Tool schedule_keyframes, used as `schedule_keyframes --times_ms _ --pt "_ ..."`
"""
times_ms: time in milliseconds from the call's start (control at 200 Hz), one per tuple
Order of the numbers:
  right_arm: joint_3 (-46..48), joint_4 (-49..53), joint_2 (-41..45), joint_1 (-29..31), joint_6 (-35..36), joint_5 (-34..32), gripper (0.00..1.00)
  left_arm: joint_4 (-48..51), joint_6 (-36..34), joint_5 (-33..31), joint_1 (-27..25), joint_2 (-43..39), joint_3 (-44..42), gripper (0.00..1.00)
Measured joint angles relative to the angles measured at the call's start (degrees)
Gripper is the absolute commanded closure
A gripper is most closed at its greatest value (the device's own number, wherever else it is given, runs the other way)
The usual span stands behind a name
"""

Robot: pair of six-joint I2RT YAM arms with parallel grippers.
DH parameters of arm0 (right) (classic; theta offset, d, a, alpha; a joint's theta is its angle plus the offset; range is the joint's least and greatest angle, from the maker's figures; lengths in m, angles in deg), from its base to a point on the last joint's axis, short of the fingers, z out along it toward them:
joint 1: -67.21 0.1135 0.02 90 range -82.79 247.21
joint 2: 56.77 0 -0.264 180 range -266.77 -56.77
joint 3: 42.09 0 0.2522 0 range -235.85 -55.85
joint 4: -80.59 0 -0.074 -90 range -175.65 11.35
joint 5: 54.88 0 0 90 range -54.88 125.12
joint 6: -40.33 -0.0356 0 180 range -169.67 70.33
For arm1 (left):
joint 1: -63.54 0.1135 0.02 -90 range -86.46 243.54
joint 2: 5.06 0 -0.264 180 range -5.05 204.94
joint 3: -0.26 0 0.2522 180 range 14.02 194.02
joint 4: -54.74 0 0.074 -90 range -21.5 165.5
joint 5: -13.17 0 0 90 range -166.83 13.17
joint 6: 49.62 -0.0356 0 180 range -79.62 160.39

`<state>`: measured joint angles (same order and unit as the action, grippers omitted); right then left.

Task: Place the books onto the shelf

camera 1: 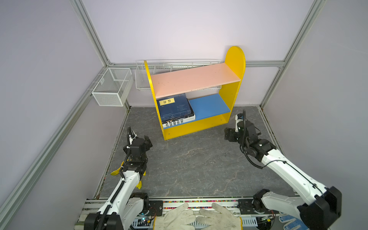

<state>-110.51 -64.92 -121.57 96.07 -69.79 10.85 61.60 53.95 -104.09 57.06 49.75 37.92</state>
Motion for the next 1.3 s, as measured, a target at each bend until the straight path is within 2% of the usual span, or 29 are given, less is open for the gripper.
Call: schedule_keyframes --times_ms 95,190,390,525,605,730,835,920,1080,1300 --pt "3.85 1.42 3.69 -0.28 -0.66 -7.82 0.12 -11.91 -1.7 -1.07 0.28 4.42 -7.13 0.01" --pt "7.61 2.51 6.34 -0.61 -1.88 -13.79 0.12 -21.9 -3.28 -1.2 0.98 10.75 -10.45 0.01" --pt "13.42 3.72 10.69 -1.55 -5.6 -23.1 0.11 -36.04 -6.12 1.36 1.88 21.2 -9.38 0.01" --pt "18.82 0.13 15.41 -2.23 -4.83 -25.79 0.11 -47.04 -8.0 4.66 2.14 31.39 -7.89 0.01" --pt "22.49 -3.28 17.64 -2.89 -3.48 -26.62 0.11 -46.95 -8.79 6.56 2.14 33.46 -7.82 0.01" --pt "28.55 -10.25 18.38 -5.03 -0.39 -26.49 0.11 -46.97 -9.84 8.61 2.25 33.18 -5.64 0.01" --pt "31.5 -15.82 16.22 -8.92 2.47 -24.85 0.11 -43.52 -10.23 9.88 2.36 33.2 -2.08 0.01" --pt "33.4 -24.24 13.55 -12.24 5.25 -23.21 0.11 -43.28 -10.27 10.62 2.38 33.2 -0.87 0.01" --pt "36.48 -41.07 3.43 -19.21 8.28 -17.4 0.11 -43.41 -10.71 11.04 2.47 33.53 -0.92 0.01" --pt "38.25 -62.18 -12.35 -20.17 16.41 -10.32 0.11 -43.47 -10.88 11.08 2.47 33.57 -0.92 0.01"
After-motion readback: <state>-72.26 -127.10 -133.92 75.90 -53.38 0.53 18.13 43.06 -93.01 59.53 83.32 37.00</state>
